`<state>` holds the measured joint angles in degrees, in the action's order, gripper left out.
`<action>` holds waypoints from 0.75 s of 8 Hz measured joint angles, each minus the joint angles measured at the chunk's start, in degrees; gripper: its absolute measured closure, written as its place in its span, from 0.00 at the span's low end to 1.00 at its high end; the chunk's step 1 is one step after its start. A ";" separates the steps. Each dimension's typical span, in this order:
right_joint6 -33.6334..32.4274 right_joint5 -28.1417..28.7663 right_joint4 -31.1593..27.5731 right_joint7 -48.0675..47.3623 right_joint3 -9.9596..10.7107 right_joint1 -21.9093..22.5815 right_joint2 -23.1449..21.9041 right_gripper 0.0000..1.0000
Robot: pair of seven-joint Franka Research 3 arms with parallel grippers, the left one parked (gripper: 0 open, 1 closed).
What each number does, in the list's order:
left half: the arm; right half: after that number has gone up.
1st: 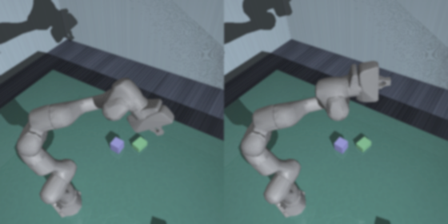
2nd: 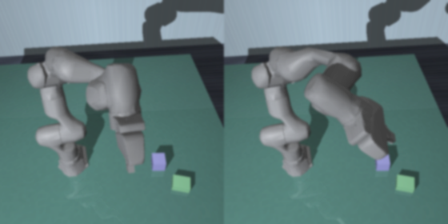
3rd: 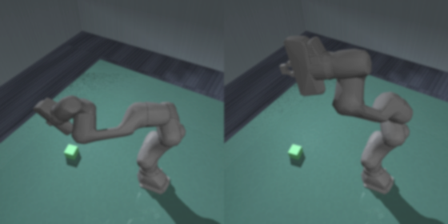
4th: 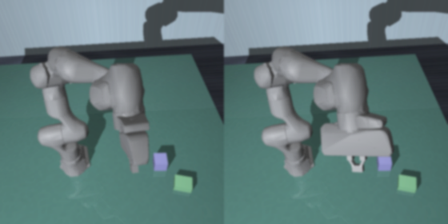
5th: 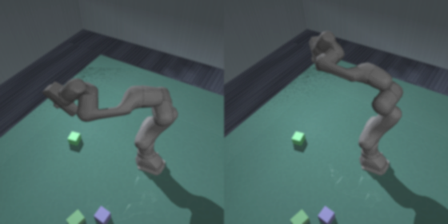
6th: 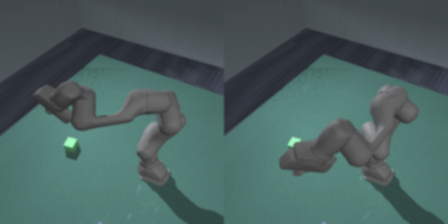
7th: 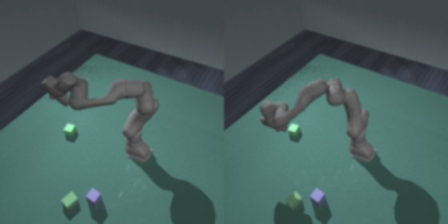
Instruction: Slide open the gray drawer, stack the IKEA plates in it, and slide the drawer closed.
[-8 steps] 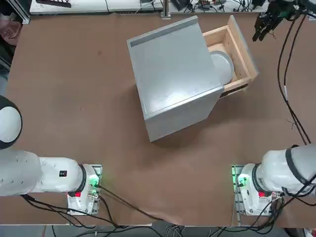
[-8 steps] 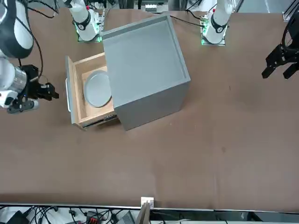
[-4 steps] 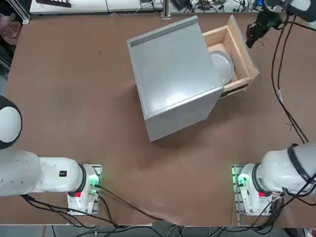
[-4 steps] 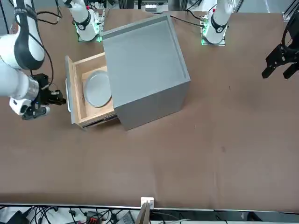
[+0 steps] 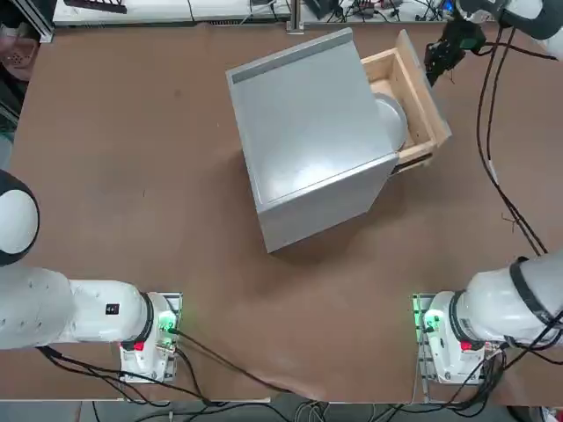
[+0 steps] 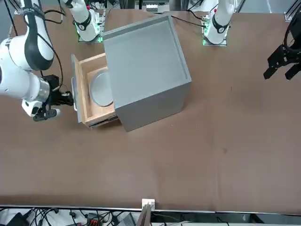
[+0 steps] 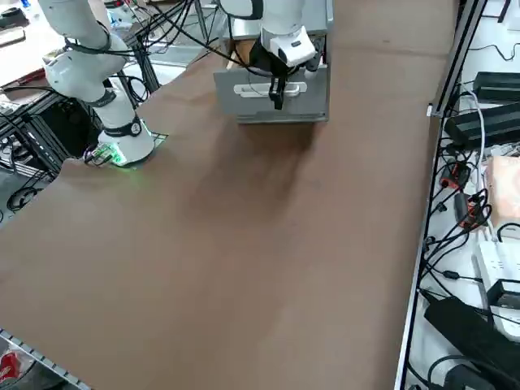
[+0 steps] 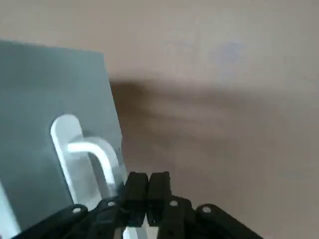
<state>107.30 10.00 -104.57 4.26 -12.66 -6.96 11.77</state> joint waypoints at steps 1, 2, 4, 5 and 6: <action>-0.03 1.15 0.00 -1.74 -0.05 1.30 -0.12 1.00; -0.19 3.02 -0.09 -2.26 -0.07 2.04 -0.13 1.00; -0.91 6.64 -0.95 -2.27 -0.07 3.02 -0.14 1.00; -1.28 7.23 -1.46 -2.93 -0.07 4.14 -0.20 1.00; -1.44 7.91 -2.06 -4.35 -0.07 5.89 -0.32 1.00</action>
<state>105.86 17.91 -106.63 -0.09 -12.73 -1.07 11.45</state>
